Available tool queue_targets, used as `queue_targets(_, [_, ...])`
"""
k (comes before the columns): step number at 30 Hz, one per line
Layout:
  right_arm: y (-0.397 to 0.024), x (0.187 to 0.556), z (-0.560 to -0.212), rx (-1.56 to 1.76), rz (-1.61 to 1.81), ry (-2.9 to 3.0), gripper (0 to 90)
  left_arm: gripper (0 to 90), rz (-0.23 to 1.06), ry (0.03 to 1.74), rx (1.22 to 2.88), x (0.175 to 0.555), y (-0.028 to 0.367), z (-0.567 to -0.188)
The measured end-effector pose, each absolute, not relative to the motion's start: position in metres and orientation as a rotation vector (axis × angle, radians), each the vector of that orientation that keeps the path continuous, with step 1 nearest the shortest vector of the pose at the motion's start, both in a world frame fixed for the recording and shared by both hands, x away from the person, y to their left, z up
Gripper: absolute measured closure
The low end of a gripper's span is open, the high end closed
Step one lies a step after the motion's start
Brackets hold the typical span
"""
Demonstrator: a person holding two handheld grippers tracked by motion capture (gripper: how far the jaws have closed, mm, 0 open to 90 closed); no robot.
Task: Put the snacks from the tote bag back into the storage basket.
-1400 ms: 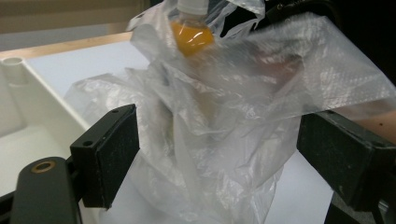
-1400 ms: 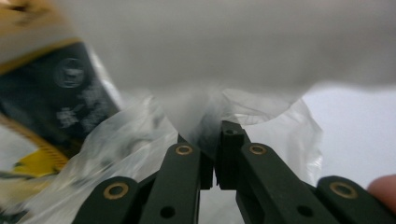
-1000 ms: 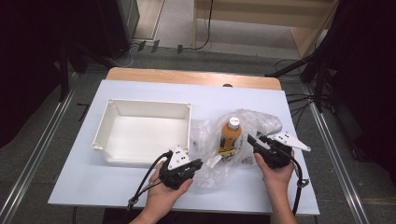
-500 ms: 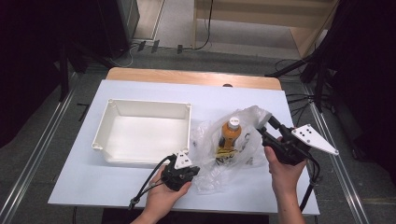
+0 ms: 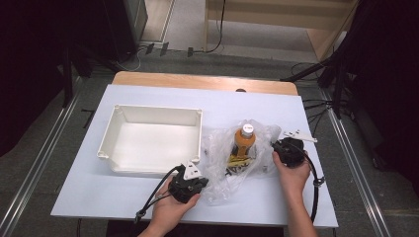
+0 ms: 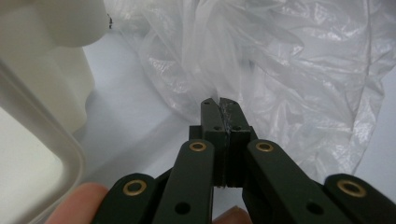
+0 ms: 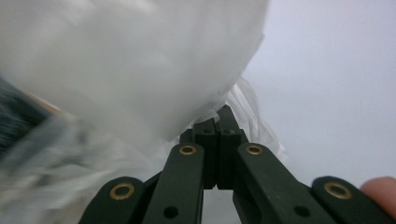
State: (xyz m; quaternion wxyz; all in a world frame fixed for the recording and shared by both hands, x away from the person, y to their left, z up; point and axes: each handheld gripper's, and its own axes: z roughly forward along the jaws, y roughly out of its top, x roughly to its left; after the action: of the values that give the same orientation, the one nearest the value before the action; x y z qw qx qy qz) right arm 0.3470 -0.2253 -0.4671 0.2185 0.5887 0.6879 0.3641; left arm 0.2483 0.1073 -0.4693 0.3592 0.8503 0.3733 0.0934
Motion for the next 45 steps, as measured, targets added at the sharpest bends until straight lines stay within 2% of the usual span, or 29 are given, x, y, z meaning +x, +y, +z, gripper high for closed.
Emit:
queue_targets(5, [-0.239,0.343,-0.476,1.697,1.021,1.882,89.1,90.0,0.239,0.953,2.190,0.247,0.109,-0.469])
queue_targets(6, [-0.243,0.336,-0.472,1.657,1.147,1.866,73.0,89.9,0.239,0.932,2.167,0.245,0.110,-0.468])
queue_targets(8, [-0.245,0.329,-0.463,1.592,1.255,1.856,56.2,81.0,0.234,0.922,2.148,0.243,0.111,-0.466])
queue_targets(11, [-0.246,0.315,-0.446,1.512,1.337,1.788,42.7,64.8,0.271,0.880,2.081,0.235,0.113,-0.454])
queue_targets(12, [-0.246,0.315,-0.446,1.512,1.337,1.788,42.7,60.0,0.271,0.880,2.081,0.235,0.113,-0.454])
queue_targets(13, [-0.249,0.309,-0.435,1.470,1.393,1.743,36.7,54.4,0.286,0.851,2.033,0.231,0.114,-0.447])
queue_targets(15, [-0.250,0.305,-0.429,1.456,1.416,1.718,35.0,47.1,0.295,0.842,2.017,0.229,0.113,-0.443])
queue_targets(17, [-0.250,0.300,-0.419,1.420,1.458,1.688,32.1,43.5,0.300,0.821,1.991,0.226,0.113,-0.436])
queue_targets(18, [-0.247,0.296,-0.408,1.367,1.505,1.676,30.8,35.9,0.302,0.811,1.982,0.224,0.112,-0.433])
queue_targets(19, [-0.247,0.296,-0.408,1.367,1.505,1.676,30.8,35.9,0.308,0.804,1.972,0.223,0.112,-0.430])
queue_targets(21, [-0.241,0.292,-0.393,1.291,1.557,1.681,29.1,29.6,0.330,0.806,1.933,0.224,0.111,-0.423])
queue_targets(25, [-0.228,0.294,-0.380,1.249,1.560,1.688,27.3,28.5,0.331,0.836,1.905,0.231,0.107,-0.420])
queue_targets(27, [-0.223,0.300,-0.378,1.255,1.543,1.676,29.8,31.5,0.337,0.846,1.908,0.234,0.105,-0.420])
queue_targets(29, [-0.219,0.309,-0.379,1.268,1.549,1.669,36.0,38.8,0.347,0.861,1.920,0.239,0.101,-0.421])
queue_targets(31, [-0.215,0.319,-0.384,1.274,1.540,1.689,42.9,53.3,0.384,0.888,1.943,0.242,0.096,-0.423])
queue_targets(33, [-0.210,0.329,-0.392,1.295,1.539,1.724,52.7,69.9,0.369,0.920,1.987,0.249,0.091,-0.431])
queue_targets(35, [-0.205,0.341,-0.404,1.353,1.492,1.779,64.6,81.2,0.346,0.932,2.039,0.253,0.087,-0.440])
queue_targets(36, [-0.205,0.341,-0.404,1.353,1.492,1.779,64.6,85.0,0.346,0.932,2.039,0.253,0.087,-0.440])
queue_targets(37, [-0.199,0.353,-0.416,1.399,1.417,1.843,77.1,88.7,0.316,0.931,2.097,0.255,0.083,-0.449])
queue_targets(38, [-0.199,0.353,-0.416,1.399,1.417,1.843,77.1,90.0,0.316,0.931,2.097,0.255,0.083,-0.449])
queue_targets(40, [-0.192,0.366,-0.433,1.455,1.289,1.930,90.0,90.0,0.293,0.950,2.145,0.258,0.080,-0.459])
queue_targets(45, [-0.190,0.376,-0.452,1.529,1.112,2.006,90.0,90.0,0.275,0.970,2.186,0.260,0.081,-0.466])
